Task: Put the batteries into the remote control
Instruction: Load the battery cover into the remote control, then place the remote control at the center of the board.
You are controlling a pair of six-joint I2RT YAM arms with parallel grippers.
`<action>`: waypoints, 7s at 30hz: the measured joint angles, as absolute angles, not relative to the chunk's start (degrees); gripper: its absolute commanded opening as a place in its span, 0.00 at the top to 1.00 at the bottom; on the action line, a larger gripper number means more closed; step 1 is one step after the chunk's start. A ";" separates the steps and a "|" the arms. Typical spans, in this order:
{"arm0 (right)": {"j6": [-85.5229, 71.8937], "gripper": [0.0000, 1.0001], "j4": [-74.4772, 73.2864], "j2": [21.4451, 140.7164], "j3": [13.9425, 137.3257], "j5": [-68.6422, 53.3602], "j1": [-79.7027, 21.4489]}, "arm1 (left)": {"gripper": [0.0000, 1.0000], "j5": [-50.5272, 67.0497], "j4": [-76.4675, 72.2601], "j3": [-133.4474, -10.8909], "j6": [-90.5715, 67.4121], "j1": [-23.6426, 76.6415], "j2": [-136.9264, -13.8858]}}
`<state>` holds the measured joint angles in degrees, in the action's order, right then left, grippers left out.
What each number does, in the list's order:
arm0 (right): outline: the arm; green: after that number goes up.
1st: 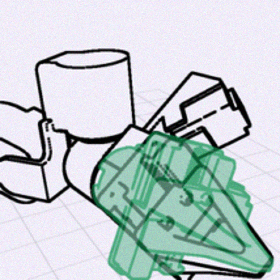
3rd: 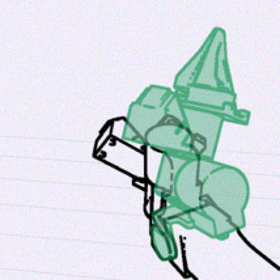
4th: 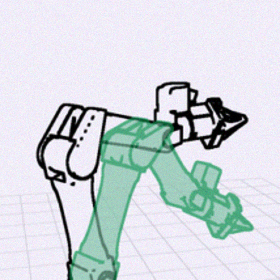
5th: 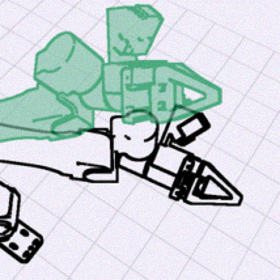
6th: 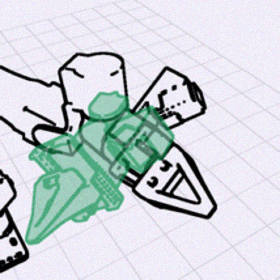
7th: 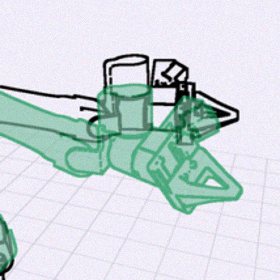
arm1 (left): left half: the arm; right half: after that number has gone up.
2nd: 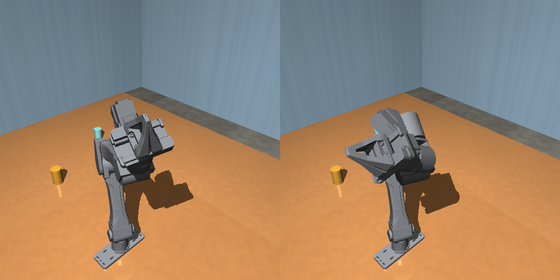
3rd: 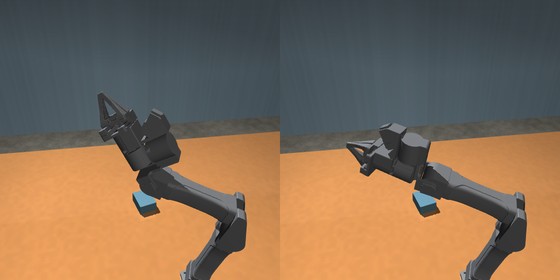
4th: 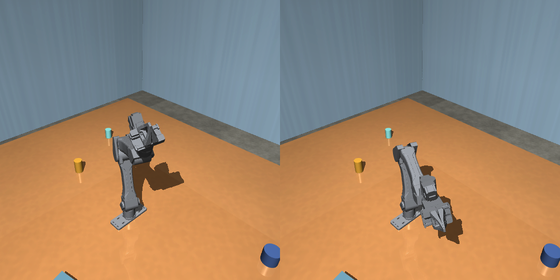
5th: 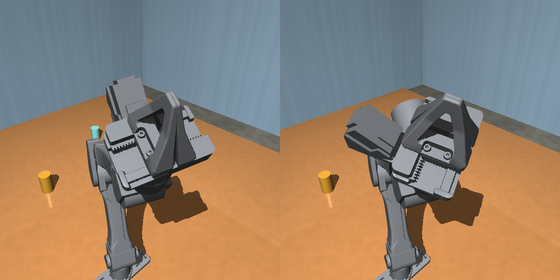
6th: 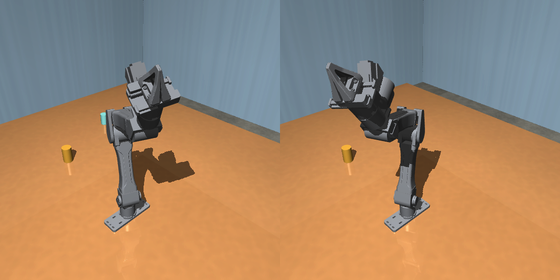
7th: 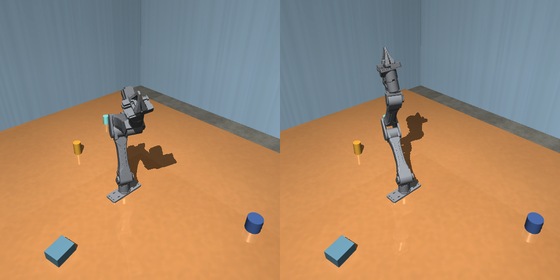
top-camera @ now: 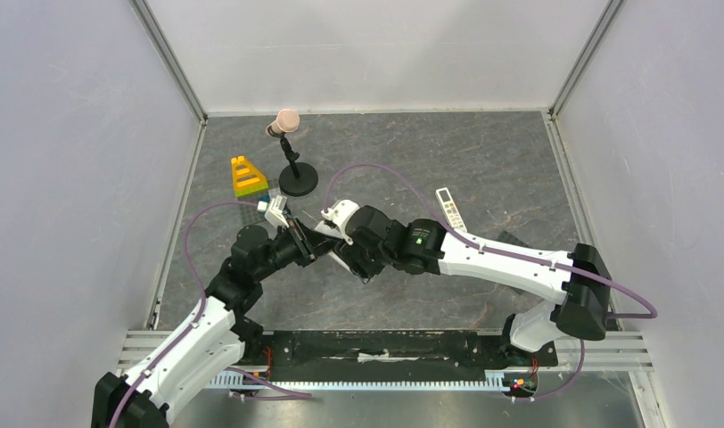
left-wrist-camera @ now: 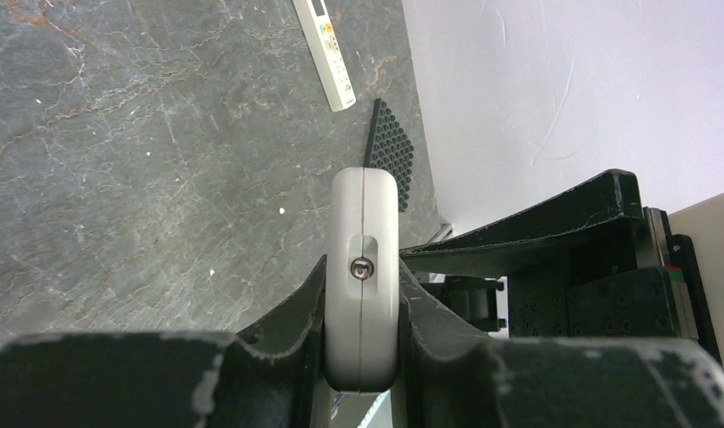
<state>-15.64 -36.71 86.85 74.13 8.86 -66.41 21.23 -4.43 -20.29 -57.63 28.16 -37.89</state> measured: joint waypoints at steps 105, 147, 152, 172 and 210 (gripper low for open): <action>-73.30 0.83 37.85 69.30 30.26 6.22 -61.32 | 0.98 23.11 -21.74 -18.00 -77.14 23.24 -37.15; -35.20 0.70 12.75 59.40 40.29 -21.67 -62.02 | 0.98 53.21 -10.74 -30.48 -56.23 28.36 -39.79; -37.78 0.98 12.60 60.45 40.99 -23.35 -61.65 | 0.90 54.57 -11.99 -30.50 -53.80 28.32 -39.68; -34.52 1.00 -3.20 57.65 41.85 -8.21 -55.90 | 0.26 23.18 23.92 -42.13 -40.23 28.29 -39.22; -19.81 0.73 -36.21 106.30 61.49 50.96 -53.60 | 0.26 9.78 35.18 -42.02 -38.02 28.25 -36.58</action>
<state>-19.81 -36.21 106.30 61.49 50.96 -53.60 9.78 35.18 -42.02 -38.02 28.25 -36.58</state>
